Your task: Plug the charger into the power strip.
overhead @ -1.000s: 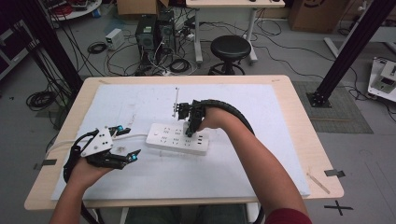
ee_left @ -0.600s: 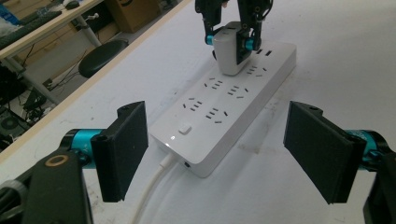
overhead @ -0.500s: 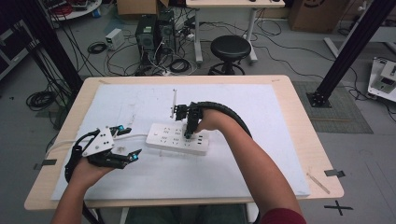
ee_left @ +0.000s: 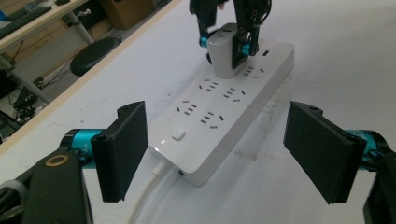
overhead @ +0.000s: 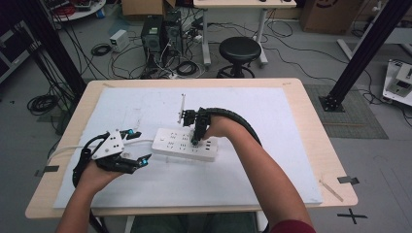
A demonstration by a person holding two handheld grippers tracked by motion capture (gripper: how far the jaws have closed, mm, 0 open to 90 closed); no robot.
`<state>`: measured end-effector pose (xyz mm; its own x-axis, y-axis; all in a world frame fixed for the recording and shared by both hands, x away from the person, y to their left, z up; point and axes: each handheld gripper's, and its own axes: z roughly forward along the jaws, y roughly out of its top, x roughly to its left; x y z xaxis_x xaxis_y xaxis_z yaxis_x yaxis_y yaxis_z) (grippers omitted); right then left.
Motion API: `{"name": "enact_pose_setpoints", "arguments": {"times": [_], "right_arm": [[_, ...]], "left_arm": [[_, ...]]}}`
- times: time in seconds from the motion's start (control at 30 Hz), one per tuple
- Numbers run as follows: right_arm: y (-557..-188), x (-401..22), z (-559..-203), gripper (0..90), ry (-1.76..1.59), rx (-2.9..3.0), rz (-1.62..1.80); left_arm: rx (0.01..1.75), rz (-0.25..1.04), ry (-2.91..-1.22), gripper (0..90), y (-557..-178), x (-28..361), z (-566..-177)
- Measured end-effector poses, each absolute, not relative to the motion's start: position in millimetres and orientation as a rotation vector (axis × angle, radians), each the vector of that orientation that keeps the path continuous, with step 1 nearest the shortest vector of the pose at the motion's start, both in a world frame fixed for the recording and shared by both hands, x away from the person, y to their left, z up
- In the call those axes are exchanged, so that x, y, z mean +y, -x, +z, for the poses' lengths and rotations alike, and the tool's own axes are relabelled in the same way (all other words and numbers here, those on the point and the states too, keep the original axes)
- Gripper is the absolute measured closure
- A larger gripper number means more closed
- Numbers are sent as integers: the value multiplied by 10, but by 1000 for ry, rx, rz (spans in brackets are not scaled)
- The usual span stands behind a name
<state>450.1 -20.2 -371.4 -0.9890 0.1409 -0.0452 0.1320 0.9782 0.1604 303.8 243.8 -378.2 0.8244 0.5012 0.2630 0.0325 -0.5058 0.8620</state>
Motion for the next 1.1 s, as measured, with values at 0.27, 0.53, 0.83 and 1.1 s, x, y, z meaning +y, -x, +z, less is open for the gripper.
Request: {"name": "enact_pose_setpoints", "arguments": {"times": [0.27, 0.53, 0.83, 1.1], "right_arm": [[-4453, -520, -3444, 397, -391, 3004, 641], [-4279, -946, -3298, 305, -567, 2869, 1024], [-4054, -1397, -3300, 227, -716, 2700, 1252], [-3816, -1723, -3311, 197, -748, 2548, 1366]], "left_arm": [[401, 615, -2032, 219, -3068, 2454, -3740], [389, 607, -2047, 219, -3105, 2479, -3696], [404, 598, -2016, 219, -3123, 2569, -3682], [422, 596, -1988, 219, -3153, 2600, -3674]]}}
